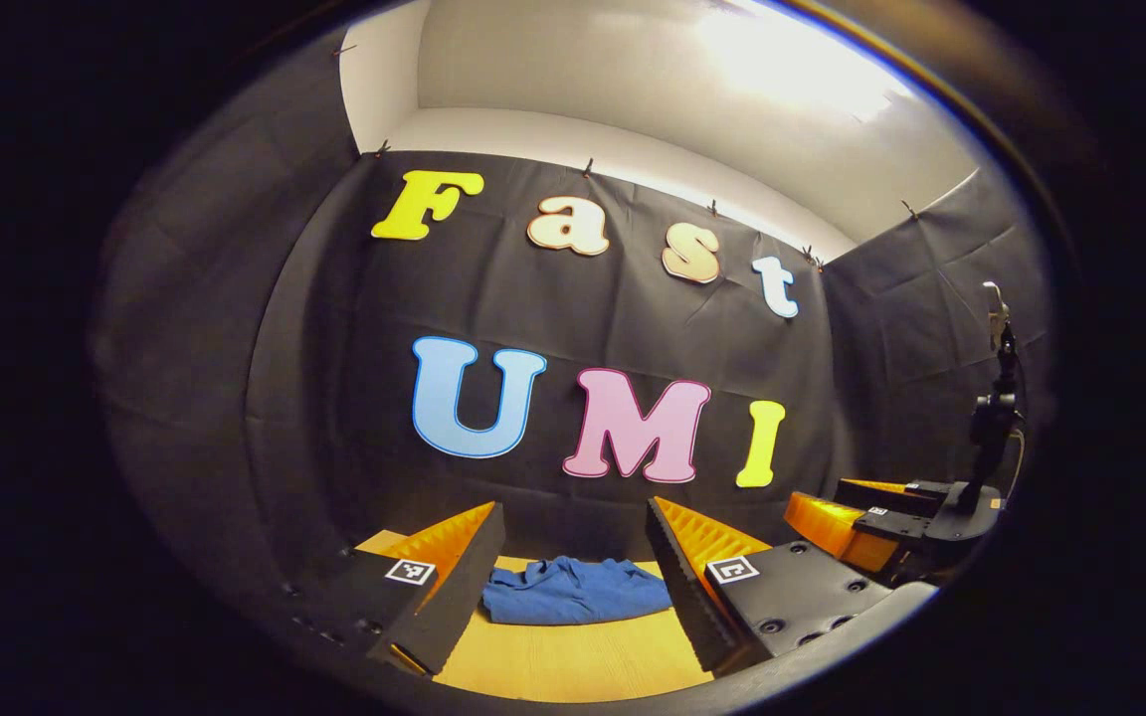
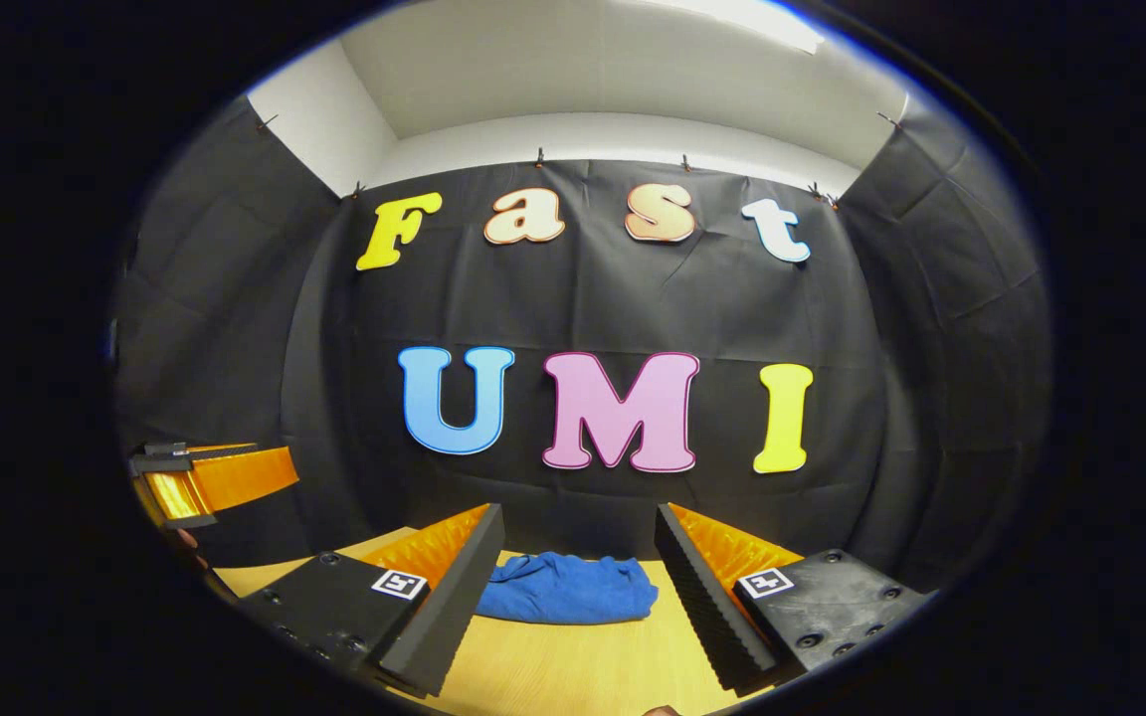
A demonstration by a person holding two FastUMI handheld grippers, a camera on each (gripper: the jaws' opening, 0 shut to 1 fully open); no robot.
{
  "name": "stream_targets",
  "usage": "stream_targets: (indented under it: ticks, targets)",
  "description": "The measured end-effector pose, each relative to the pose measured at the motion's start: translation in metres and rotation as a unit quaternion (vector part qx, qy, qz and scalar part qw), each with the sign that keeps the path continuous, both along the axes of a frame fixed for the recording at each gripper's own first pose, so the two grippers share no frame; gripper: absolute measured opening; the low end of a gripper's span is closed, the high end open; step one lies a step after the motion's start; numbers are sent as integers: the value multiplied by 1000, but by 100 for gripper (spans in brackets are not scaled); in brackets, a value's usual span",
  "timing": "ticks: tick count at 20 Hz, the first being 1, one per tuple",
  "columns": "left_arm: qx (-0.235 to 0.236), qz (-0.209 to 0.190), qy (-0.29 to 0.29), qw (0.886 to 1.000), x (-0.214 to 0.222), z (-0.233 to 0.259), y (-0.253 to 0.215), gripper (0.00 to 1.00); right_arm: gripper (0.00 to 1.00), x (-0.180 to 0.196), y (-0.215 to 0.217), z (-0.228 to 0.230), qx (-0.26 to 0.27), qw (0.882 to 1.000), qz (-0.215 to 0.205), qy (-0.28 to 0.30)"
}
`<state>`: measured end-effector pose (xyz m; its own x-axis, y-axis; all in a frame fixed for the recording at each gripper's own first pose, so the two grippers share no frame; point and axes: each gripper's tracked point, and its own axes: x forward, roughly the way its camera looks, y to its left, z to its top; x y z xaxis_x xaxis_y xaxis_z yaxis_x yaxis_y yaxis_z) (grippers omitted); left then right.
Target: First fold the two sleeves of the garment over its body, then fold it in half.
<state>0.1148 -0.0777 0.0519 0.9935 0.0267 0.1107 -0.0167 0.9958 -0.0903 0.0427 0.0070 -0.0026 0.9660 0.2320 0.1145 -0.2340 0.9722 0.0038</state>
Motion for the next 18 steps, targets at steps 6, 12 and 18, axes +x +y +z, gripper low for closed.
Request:
stream_targets:
  ticks: [6, 12, 18]
  targets:
    - [8, 1, -5, 1000, -5, 3, 11, 81, 97, -2, -4, -5, 4, 1000, -24, 6]
    - [-25, -10, -7, 1000, -6, 7, 14, 81, 97, -10, -10, -12, -5, 999, -42, 15]
    - [-27, -15, 2, 1000, -6, 8, 15, 81, 97, -12, -10, -14, -1, 998, -59, 20]
